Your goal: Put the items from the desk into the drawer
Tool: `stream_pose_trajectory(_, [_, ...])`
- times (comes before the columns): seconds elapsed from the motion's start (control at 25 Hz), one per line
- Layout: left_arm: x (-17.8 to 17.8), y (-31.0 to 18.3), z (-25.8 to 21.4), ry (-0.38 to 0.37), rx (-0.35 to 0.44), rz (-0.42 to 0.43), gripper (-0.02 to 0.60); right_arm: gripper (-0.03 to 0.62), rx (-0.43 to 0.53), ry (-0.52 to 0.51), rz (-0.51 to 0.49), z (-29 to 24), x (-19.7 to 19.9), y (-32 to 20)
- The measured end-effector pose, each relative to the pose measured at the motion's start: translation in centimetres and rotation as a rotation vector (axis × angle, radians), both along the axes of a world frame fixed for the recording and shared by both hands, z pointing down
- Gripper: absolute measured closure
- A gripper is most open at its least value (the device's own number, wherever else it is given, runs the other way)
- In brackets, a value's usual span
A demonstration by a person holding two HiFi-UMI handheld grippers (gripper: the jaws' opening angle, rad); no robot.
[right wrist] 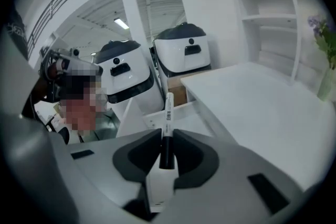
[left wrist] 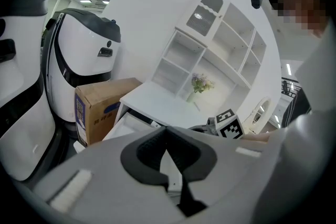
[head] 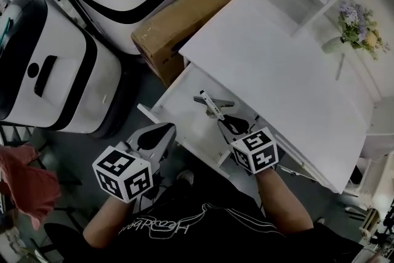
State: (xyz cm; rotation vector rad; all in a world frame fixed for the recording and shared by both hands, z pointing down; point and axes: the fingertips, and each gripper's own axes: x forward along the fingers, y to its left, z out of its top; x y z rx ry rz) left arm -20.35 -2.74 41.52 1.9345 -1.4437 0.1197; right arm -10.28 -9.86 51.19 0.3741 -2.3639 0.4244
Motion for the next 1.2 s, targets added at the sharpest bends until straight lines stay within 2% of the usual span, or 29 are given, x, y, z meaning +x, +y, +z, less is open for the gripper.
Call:
stream_pose_trajectory(0.2, [-1.3,0.5,0.9,-0.005,-0.025,-0.046,0.572,0.517,-0.051,0.045,-0.080,4.7,-1.5,1.0])
stream_pose_trajectory(0.48, [-2.8,1.6,2.4,-0.006,-0.071,-0.115,0.572,0.517,-0.089,0.170,-0.174,11.7,-2.6,2.2])
stream_pose_trajectory(0.72, [-4.0,2.5,3.7,-0.009,-0.118,-0.165,0.572,0.517,-0.128,0.252,-0.206,16.3,-3.3,2.7])
stream_pose_trajectory(0.92, [-4.7,2.4,5.2,-0.012,-0.127,-0.200,0.572,0.517,-0.147,0.296,-0.199,19.4,-3.5,2.4])
stream_pose_trajectory(1.2, [-5.8,2.9,6.0,-0.004,-0.151,-0.223,0.572,0.517,-0.103,0.369,-0.262,21.5,-3.9,3.0])
